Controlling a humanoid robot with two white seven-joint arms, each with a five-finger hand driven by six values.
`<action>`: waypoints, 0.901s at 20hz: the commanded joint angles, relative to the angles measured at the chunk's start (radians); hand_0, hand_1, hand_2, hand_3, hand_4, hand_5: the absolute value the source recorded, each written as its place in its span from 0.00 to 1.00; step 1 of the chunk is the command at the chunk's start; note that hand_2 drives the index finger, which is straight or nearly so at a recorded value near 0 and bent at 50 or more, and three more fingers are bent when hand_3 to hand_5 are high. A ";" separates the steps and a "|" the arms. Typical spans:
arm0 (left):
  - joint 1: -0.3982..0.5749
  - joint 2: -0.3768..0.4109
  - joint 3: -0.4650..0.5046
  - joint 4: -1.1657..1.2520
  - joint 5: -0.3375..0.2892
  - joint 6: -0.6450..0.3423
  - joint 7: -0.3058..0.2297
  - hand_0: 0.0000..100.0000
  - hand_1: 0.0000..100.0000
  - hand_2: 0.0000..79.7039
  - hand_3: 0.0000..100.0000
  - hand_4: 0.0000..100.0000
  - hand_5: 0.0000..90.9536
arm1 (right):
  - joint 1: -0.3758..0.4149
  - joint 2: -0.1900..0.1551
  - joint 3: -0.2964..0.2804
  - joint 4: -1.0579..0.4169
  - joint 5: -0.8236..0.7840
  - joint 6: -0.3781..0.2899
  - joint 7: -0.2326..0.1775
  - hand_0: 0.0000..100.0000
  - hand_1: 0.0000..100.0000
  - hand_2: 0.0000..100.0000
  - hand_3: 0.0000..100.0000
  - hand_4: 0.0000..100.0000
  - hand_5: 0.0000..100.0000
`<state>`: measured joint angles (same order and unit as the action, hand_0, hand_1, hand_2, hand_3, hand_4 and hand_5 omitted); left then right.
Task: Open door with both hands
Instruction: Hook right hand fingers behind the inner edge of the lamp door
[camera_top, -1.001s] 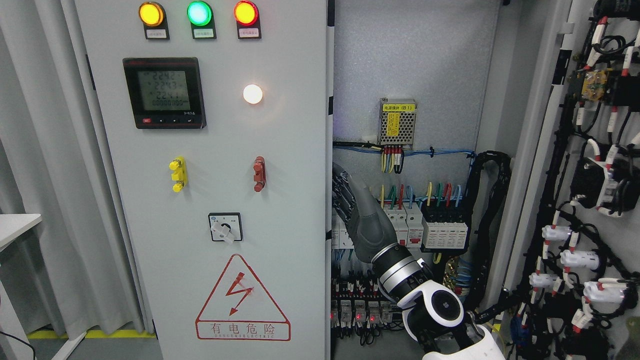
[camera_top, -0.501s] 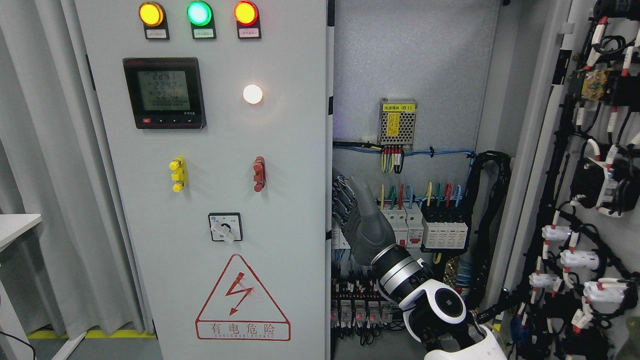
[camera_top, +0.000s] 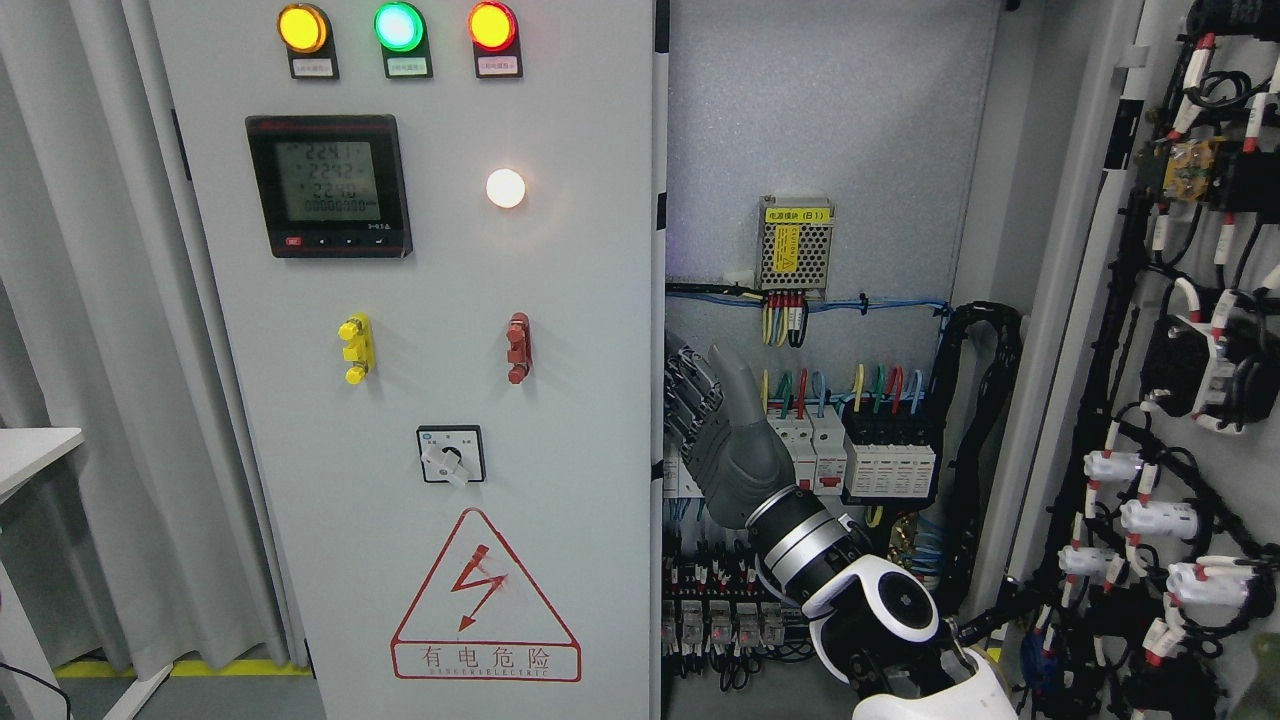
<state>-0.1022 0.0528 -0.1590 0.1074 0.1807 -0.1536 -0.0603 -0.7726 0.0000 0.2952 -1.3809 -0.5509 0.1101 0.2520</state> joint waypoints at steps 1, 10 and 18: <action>0.001 -0.001 0.001 0.000 0.000 0.000 0.000 0.30 0.00 0.03 0.03 0.04 0.00 | -0.001 0.000 -0.018 0.003 -0.012 0.002 0.012 0.22 0.00 0.00 0.00 0.00 0.00; 0.001 0.001 0.001 0.000 0.000 -0.001 -0.001 0.30 0.00 0.03 0.03 0.04 0.00 | -0.001 0.000 -0.038 -0.001 -0.056 0.049 0.036 0.22 0.00 0.00 0.00 0.00 0.00; 0.002 0.001 0.001 0.002 0.000 0.000 0.000 0.30 0.00 0.03 0.03 0.04 0.00 | 0.004 0.000 -0.059 -0.006 -0.067 0.048 0.078 0.22 0.00 0.00 0.00 0.00 0.00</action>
<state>-0.1005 0.0539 -0.1578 0.1078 0.1809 -0.1533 -0.0604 -0.7716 -0.0001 0.2613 -1.3831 -0.6106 0.1594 0.3147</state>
